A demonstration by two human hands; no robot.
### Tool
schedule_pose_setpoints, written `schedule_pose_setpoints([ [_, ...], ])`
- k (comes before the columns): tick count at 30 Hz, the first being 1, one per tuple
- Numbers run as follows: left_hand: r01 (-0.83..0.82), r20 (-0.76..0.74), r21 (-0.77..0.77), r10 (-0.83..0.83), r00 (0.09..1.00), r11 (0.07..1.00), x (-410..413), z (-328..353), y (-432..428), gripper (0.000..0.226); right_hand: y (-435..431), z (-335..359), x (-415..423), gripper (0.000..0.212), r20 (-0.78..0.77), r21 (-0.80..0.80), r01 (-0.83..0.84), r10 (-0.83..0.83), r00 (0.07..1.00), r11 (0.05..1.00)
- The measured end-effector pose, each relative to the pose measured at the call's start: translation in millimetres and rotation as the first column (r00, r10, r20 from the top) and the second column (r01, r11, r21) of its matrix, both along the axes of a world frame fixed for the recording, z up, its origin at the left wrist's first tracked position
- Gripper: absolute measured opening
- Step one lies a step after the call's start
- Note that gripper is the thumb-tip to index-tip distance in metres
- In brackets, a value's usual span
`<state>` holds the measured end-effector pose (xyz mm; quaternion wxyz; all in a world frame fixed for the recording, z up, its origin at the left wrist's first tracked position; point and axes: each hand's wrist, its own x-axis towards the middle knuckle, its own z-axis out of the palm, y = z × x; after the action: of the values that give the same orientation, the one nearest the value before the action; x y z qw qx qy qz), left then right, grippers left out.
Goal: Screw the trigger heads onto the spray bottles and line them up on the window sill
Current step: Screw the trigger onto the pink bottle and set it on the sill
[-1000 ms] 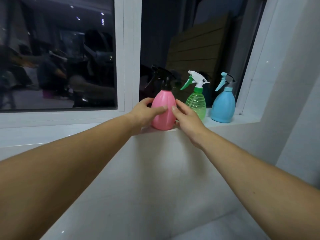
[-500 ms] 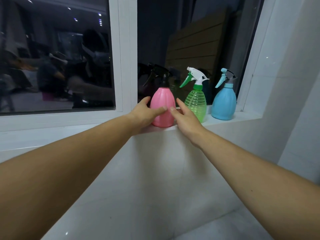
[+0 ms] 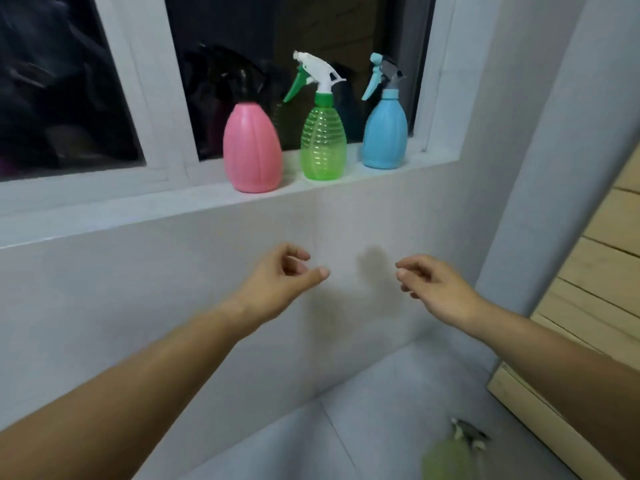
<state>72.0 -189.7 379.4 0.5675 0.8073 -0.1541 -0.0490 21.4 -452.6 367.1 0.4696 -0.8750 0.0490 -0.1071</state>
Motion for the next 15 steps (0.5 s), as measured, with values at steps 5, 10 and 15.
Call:
schedule_pose_setpoints([
  [5,0.294,-0.348,0.127,-0.235,0.907,0.947,-13,-116,-62,0.052,-78,-78,-43,0.026,-0.259,-0.165,0.090,-0.131,0.957,0.982],
  [10,0.439,-0.538,0.125,-0.311,0.784,0.890,-35,-225,-116,0.073,-144,-159,-70,0.024,-0.414,-0.290,0.107,-0.225,0.882,0.951],
  [15,0.534,-0.581,0.162,-0.357,0.731,0.830,-51,-309,-164,0.108,-185,-238,-73,0.034,-0.592,-0.307,0.048,-0.230,0.772,0.951],
])
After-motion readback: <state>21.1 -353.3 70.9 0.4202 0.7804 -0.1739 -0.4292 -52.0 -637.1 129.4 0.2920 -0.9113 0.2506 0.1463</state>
